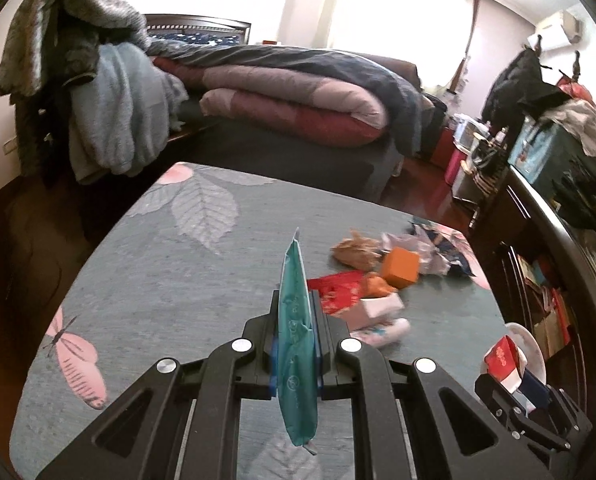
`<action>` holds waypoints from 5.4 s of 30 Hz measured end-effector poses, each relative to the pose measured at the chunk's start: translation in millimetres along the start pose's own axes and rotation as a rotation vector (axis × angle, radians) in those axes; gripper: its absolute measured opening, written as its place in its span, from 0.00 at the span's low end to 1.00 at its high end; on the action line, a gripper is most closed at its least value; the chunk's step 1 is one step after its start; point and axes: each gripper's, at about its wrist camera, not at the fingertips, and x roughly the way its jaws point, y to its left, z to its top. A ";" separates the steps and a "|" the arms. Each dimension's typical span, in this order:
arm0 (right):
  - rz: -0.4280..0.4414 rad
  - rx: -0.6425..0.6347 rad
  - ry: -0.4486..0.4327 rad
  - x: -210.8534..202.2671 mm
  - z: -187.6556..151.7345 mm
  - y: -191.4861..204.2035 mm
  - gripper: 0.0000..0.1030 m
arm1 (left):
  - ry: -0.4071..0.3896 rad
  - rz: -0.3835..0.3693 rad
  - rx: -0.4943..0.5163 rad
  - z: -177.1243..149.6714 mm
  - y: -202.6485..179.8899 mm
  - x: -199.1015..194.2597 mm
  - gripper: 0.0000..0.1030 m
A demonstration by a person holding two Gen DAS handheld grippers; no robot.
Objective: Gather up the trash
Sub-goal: 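Grasp the red-white paper with the right tool while the left tool holds a teal wrapper, then move both tools over the wastebasket and open them to drop the items, then return both tools to the table, then grasp the orange sponge with the left tool while the right tool grasps the white box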
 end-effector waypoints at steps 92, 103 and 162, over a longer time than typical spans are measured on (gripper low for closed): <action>-0.428 0.424 -0.083 5.8 -40.6 -328.9 0.82 | 0.131 -0.489 0.533 -42.2 -390.3 112.3 0.88; -0.339 0.336 -0.077 -19.1 -26.1 -256.4 0.94 | 0.064 -0.325 0.464 -20.4 -315.3 80.0 0.96; 0.070 -0.270 0.146 126.9 47.0 96.0 0.83 | 0.088 -0.046 0.059 59.2 22.7 85.2 0.34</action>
